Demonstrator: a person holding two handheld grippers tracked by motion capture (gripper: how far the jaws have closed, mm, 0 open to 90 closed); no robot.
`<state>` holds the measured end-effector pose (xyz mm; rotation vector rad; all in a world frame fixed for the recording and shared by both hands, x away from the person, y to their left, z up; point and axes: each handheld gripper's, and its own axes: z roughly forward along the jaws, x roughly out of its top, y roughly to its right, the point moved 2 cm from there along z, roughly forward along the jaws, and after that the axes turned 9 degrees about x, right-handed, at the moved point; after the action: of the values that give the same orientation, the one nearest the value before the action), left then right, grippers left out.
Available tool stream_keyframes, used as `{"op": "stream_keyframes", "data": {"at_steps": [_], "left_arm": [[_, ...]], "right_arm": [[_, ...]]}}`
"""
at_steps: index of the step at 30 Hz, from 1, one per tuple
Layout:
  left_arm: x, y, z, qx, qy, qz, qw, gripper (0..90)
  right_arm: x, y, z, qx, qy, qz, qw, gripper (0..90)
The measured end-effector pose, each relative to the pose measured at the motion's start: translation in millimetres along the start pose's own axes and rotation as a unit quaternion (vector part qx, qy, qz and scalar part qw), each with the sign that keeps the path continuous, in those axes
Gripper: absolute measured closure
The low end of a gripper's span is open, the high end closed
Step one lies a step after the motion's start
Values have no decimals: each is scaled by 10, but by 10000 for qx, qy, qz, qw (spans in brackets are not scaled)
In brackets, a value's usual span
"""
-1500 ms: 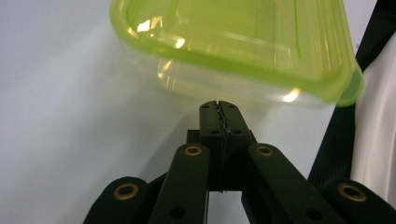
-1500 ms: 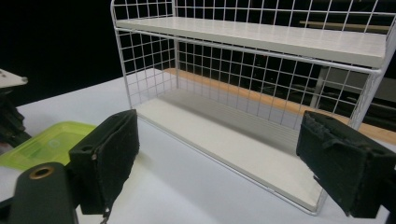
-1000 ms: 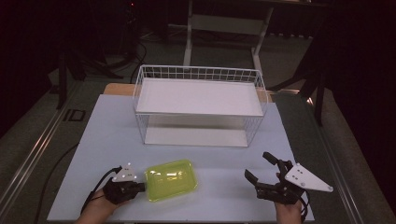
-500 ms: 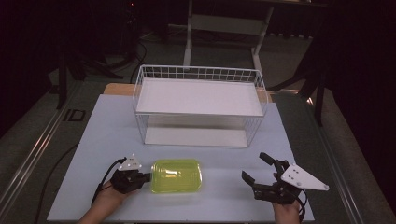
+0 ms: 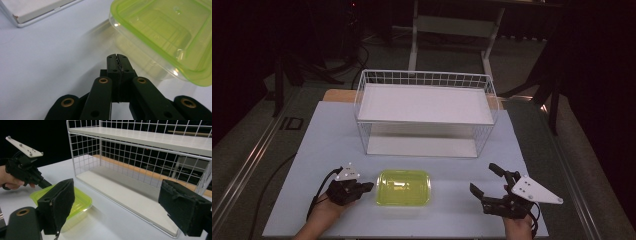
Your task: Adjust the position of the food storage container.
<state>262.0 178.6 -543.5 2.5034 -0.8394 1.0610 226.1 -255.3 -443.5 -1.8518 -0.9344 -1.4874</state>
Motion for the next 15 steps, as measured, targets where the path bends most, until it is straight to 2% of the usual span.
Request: {"op": "stream_keyframes", "data": {"at_steps": [2,7,15], "left_arm": [[26,13,5,-72,32,-79,9999,900],[80,63,74,-138,-19,-31,9999,900],[149,185,201,-352,-73,-77,9993,900]], "right_arm": [[-6,1,9,8,-16,1,10000,135],[-1,2,7,17,3,23,10000,135],[-17,19,3,17,-24,49,10000,135]]}}
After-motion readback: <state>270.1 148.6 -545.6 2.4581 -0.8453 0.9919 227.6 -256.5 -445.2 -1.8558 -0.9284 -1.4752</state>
